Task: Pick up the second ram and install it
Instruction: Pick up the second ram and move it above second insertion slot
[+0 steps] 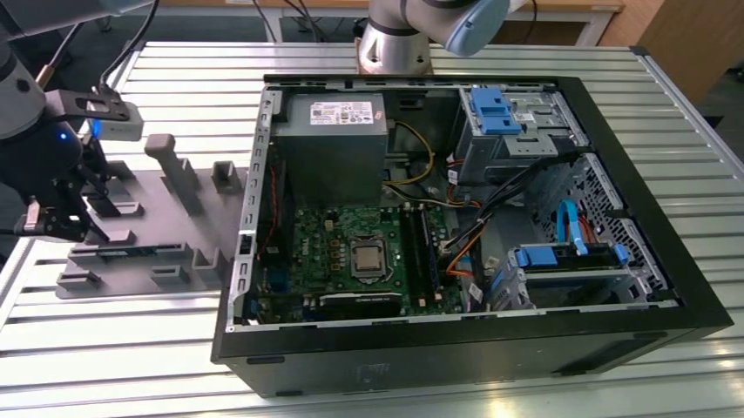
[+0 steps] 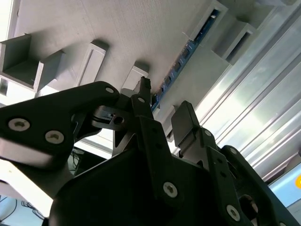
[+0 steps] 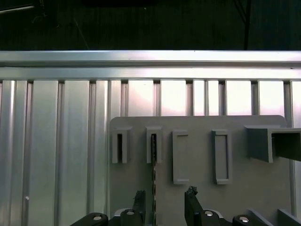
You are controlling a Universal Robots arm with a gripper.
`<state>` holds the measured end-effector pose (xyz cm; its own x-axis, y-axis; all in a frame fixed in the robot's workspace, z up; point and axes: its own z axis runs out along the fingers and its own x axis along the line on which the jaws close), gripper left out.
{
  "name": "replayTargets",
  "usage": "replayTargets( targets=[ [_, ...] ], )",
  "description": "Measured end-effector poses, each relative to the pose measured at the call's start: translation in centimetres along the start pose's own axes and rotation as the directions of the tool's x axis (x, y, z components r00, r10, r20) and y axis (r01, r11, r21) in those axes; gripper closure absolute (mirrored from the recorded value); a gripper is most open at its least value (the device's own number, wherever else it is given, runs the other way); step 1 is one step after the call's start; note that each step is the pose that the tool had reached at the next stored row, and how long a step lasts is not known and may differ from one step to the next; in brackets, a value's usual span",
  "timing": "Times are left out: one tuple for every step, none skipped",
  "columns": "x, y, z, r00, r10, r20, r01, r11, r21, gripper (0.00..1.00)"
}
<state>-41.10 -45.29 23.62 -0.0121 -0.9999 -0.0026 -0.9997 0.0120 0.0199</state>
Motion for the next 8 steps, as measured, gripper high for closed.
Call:
replayTargets(
  targets=[
    [0.0, 0.0, 0.11, 1.0, 0.0, 0.0, 0.0, 1.0, 0.0001, 0.55],
    [0.0, 0.0, 0.21, 1.0, 0.0, 0.0, 0.0, 1.0, 0.0001, 0.55],
    [0.0, -0.01, 0.28, 1.0, 0.0, 0.0, 0.0, 1.0, 0.0002, 0.55],
    [0.01, -0.01, 0.32, 1.0, 0.0, -0.0001, 0.0, 1.0, 0.0, 0.55],
    [0.01, -0.01, 0.38, 1.0, 0.0, -0.0001, 0.0, 1.0, 0.0001, 0.55],
    [0.02, -0.01, 0.43, 1.0, 0.0, -0.0001, 0.0, 1.0, 0.0002, 0.55],
    [0.05, -0.01, 0.5, 1.0, 0.0, -0.0001, 0.0, 1.0, 0.0001, 0.55],
    [0.09, -0.02, 0.56, 1.0, 0.0, 0.0, 0.0, 1.0, 0.0003, 0.55]
  ],
)
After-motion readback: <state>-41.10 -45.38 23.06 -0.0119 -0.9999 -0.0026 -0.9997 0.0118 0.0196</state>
